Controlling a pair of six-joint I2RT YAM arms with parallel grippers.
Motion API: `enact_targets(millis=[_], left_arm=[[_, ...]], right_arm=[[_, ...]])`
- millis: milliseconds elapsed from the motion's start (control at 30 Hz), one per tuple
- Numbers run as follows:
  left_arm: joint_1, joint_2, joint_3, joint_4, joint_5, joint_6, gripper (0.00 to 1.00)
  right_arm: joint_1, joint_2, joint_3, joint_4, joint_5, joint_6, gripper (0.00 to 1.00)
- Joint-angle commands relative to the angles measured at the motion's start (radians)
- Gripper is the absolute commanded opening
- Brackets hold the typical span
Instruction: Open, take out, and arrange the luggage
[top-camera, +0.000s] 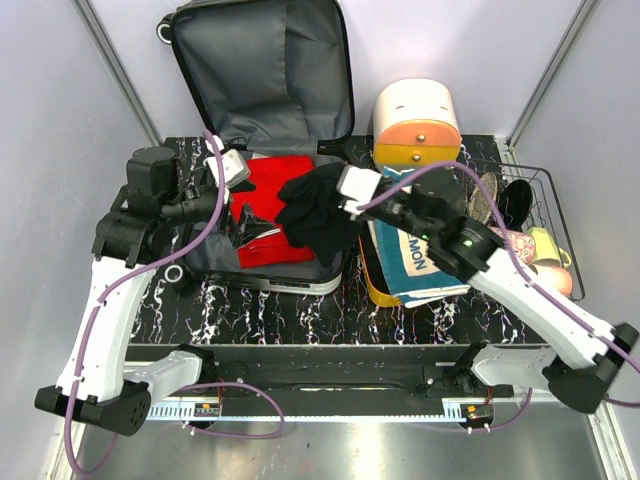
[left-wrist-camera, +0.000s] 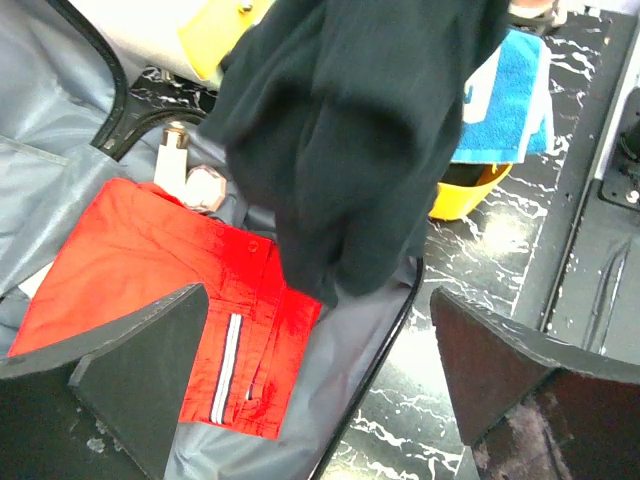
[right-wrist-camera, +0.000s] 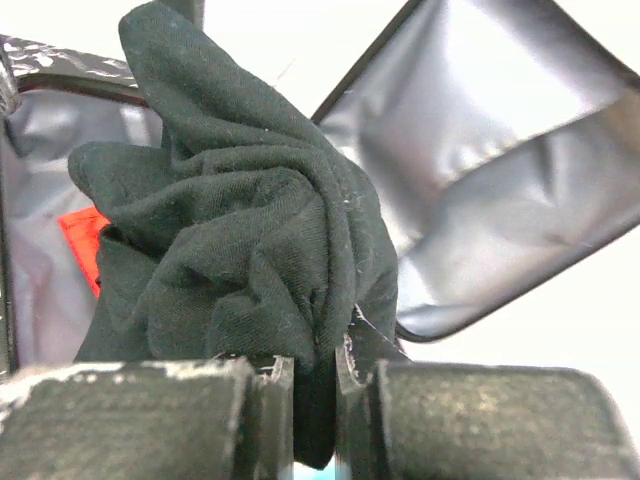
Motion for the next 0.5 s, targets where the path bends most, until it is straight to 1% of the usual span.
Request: enact_targets(millis=[0,67,233,267,300,400,433,467], left_arm=[[0.007,-0.003,0.009,0.086,-0.061,-0.097,0.99],[0.007,-0.002,0.011,0.086,-0.067,-0.102,0.99],[0.008,-0.006,-0.018,0.086,-0.07,-0.111,0.99],[0.008,-0.008,-0.026,0.086,-0.068,-0.11,0.99],[0.007,-0.008,-0.032,0.086,-0.067,-0.11,0.99],[0.008,-0.009,-0.055,0.086,-0.068,-0.113,0.99],[0.008,-0.009,-0.067,0.086,-0.068,-0.113,0.99],[0.008,-0.011,-0.074,0.085,-0.067,-0.111,0.99]], right_arm=[[-0.003,-0.14,0.122,-0.05,0.186,-0.021,0.0],[-0.003,-0.188,0.169,-0.135,0.264,-0.009,0.0],[-0.012,-0.309,0.226,-0.368,0.387,0.038,0.0],[-0.026,-0.326,0.228,-0.403,0.387,0.052,0.0],[-0.035,-0.343,0.226,-0.476,0.386,0.071,0.0],[-0.061,-0.404,0.228,-0.616,0.293,0.153,0.0],[-0.083,-0.429,0.223,-0.636,0.247,0.211,0.0],[-0.094,-0.435,0.21,-0.65,0.233,0.239,0.0]])
